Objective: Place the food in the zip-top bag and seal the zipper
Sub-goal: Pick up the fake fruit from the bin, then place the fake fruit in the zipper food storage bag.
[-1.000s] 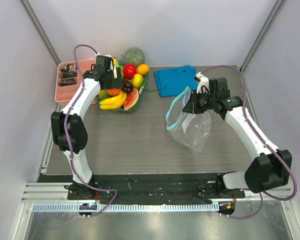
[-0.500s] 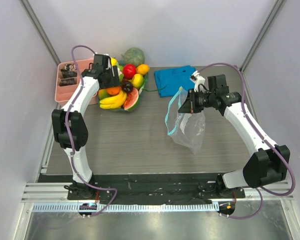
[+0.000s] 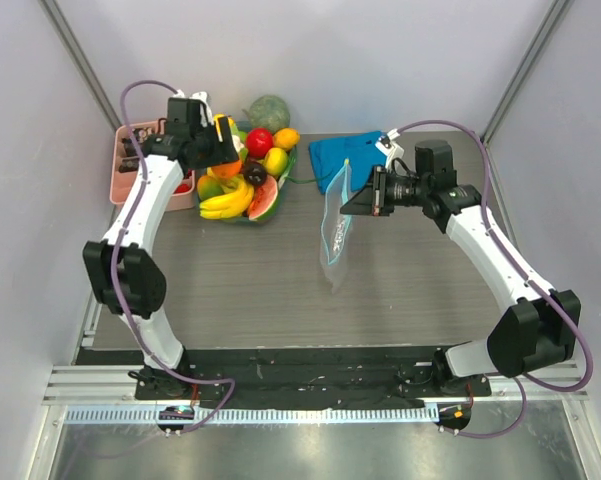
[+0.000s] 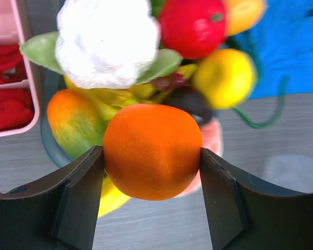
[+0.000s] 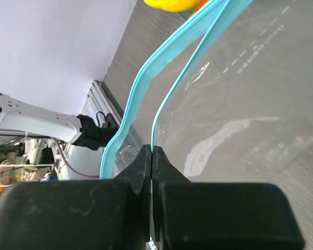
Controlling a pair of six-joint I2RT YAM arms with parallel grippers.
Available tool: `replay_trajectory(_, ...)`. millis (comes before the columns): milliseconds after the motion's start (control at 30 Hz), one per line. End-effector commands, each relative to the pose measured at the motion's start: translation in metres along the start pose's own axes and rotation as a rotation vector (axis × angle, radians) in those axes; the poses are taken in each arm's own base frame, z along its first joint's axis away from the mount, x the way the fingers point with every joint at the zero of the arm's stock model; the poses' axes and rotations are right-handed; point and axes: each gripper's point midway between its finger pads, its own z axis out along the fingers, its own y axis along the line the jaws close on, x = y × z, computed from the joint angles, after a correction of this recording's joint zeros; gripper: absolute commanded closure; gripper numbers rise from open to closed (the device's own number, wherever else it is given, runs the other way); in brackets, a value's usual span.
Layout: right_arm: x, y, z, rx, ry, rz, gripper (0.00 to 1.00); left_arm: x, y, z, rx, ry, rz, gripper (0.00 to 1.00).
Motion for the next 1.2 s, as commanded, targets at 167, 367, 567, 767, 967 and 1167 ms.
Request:
replay_trajectory(167, 0.01, -0.019, 0.02, -0.019, 0.018, 0.078, 0.99, -0.031, -0.123, -0.131, 0.496, -0.162, 0.144, 0.66)
replay_trajectory(367, 0.005, -0.022, 0.022, 0.007, 0.004, 0.064, 0.99, 0.012, -0.215, -0.174, 0.762, -0.122, 0.301, 0.64)
replay_trajectory(567, 0.0, -0.019, 0.018, 0.025, 0.001, 0.031, 0.99, 0.059, -0.255, -0.173, 0.864, -0.007, 0.362, 0.65)
replay_trajectory(767, -0.001, -0.019, 0.015, 0.041, 0.005, 0.012, 0.99, 0.104, -0.245, -0.147, 0.766, 0.121, 0.439, 0.63)
replay_trajectory(967, -0.002, -0.012, 0.008, 0.046, 0.004, -0.013, 0.99, 0.113, -0.213, -0.127, 0.608, 0.127, 0.496, 0.35)
replay_trajectory(1167, 0.007, -0.018, 0.007, 0.067, 0.02, -0.01, 0.99, 0.099, -0.212, -0.148, 0.624, 0.097, 0.563, 0.0)
